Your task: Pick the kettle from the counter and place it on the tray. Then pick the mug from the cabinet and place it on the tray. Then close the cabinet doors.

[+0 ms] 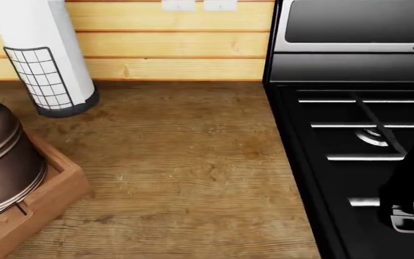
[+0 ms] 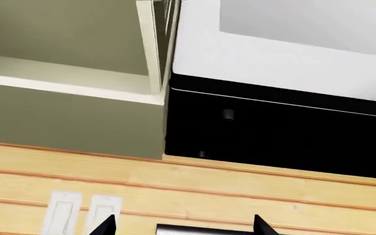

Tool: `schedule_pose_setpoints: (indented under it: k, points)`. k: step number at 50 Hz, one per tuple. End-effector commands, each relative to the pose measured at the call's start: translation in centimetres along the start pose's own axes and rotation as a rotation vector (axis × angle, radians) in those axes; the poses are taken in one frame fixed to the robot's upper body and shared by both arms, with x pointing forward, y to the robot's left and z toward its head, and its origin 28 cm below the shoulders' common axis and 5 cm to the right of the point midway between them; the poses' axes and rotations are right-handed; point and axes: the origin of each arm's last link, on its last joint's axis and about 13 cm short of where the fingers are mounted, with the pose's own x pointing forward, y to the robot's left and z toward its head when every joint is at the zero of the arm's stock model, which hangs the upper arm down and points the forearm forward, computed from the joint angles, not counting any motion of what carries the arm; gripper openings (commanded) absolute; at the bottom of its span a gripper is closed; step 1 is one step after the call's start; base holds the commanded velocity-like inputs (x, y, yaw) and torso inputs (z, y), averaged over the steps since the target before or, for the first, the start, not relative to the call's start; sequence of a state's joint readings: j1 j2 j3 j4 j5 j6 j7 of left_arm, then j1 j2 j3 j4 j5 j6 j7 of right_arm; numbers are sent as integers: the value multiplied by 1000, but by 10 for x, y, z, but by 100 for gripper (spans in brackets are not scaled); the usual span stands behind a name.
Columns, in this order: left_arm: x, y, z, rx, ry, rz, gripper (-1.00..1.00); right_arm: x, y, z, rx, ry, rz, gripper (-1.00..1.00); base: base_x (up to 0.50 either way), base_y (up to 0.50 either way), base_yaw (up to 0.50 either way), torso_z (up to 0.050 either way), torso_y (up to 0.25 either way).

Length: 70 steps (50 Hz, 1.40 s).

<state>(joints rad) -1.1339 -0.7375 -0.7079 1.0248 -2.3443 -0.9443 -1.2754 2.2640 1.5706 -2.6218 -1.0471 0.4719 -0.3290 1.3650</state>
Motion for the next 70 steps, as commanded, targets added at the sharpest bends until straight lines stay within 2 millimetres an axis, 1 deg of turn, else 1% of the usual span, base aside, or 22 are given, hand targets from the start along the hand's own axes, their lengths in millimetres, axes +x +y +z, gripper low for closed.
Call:
schedule_pose_setpoints:
  k: [1,4,6,7,8,9,10,12,14,15,17,18,19,21,24,26,28,29,35,45,60,70]
  points:
    - [-1,1,-1,-1,0,1,100,9,-2,2,-32,-14,-31,100,0,0,0,0,0]
    - [-1,1,-1,-1,0,4,100,20,-4,4,-73,3,-56,100,0,0,0,0,0]
    - [-1,2,-1,-1,0,5,100,38,-8,15,-98,41,-70,100,0,0,0,0,0]
    - [-1,2,-1,-1,3,2,100,47,-13,20,-175,82,-127,100,0,0,0,0,0]
    - [-1,1,-2,1,4,-1,100,48,0,13,-275,220,-95,100,0,0,0,0,0]
    - [-1,1,-2,1,5,-4,100,57,14,5,-392,93,183,100,0,0,0,0,0]
    - [-1,1,-1,1,5,-5,100,45,3,-4,-497,265,10,100,0,0,0,0,0]
    - [-1,1,-1,6,4,-9,100,14,-19,-10,-748,590,-101,100,0,0,0,0,0]
    - [-1,2,-1,9,2,-8,100,-6,-24,3,-692,905,-65,100,0,0,0,0,0]
    - [-1,2,-1,11,0,-7,100,-10,-26,10,-659,1058,-54,100,0,0,0,0,0]
    - [-1,3,-1,9,-2,-6,100,-14,-27,22,-571,1344,65,100,0,0,0,0,0]
    - [-2,3,0,10,-4,-5,100,-11,-30,19,-572,1354,68,100,0,0,0,0,0]
    - [-2,4,0,9,-5,-2,100,-1,-33,20,-560,1289,47,100,0,0,0,0,0]
    - [-3,5,1,10,-7,4,100,30,-40,36,-483,1007,-59,100,0,0,0,0,0]
    - [-3,5,3,9,-12,4,100,61,-55,78,-387,579,-175,100,0,0,0,0,0]
    - [-3,5,4,11,-15,1,100,67,-66,113,-347,285,-256,100,0,0,0,0,0]
    - [-3,5,4,10,-18,4,100,61,-76,150,-284,-16,-327,100,0,0,0,0,0]
    - [-3,5,4,11,-18,4,100,55,-80,164,-263,-128,-358,100,0,0,0,0,0]
    - [-3,5,4,12,-20,1,100,52,-89,174,-260,-174,-340,100,0,0,0,0,0]
    - [-4,7,5,12,-24,12,100,51,-97,182,-285,-227,-328,100,0,0,0,0,0]
    - [-6,7,5,12,-24,12,100,63,-101,183,-296,-258,-274,100,0,0,0,0,0]
    - [-7,8,5,7,-24,16,100,78,-104,180,-271,-275,-229,100,0,0,0,0,0]
